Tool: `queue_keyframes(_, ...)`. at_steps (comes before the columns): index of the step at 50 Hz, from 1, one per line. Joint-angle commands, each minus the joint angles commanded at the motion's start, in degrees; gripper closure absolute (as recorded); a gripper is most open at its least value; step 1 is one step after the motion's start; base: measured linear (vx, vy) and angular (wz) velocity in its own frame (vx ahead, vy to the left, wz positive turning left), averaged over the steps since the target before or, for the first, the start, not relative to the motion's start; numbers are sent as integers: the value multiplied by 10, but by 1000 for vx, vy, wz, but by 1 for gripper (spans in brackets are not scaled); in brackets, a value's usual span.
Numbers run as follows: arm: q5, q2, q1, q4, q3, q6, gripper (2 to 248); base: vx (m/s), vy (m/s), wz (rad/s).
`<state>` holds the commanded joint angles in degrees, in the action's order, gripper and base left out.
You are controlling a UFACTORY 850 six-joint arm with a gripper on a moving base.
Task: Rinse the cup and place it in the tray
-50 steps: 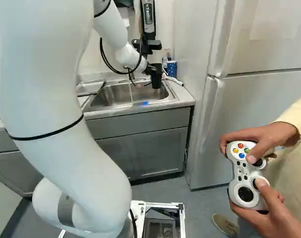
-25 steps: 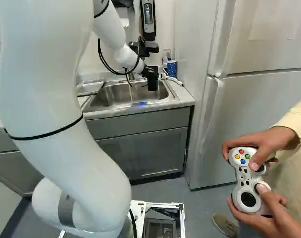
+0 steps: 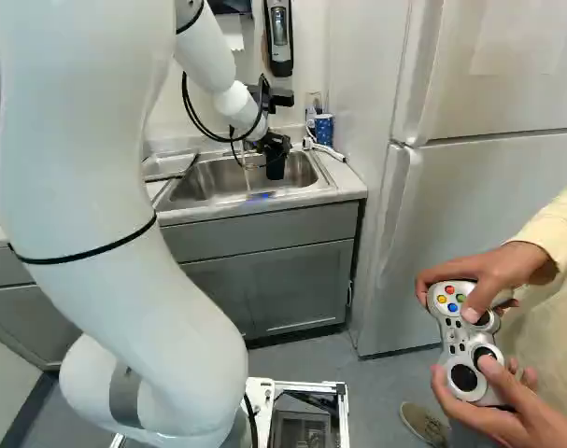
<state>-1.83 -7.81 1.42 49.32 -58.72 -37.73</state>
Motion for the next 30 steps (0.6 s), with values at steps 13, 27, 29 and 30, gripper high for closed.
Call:
queue_keyframes(13, 50, -1, -20, -7, -1, 0, 129, 0, 0, 0)
queue_keyframes(27, 101, 4, -35, -17, 5, 27, 129, 0, 0, 0)
queue_keyframes(29, 107, 5, -37, -18, 5, 38, 129, 0, 0, 0)
queue_keyframes(30, 110, 5, -38, -19, 6, 43, 129, 0, 0, 0)
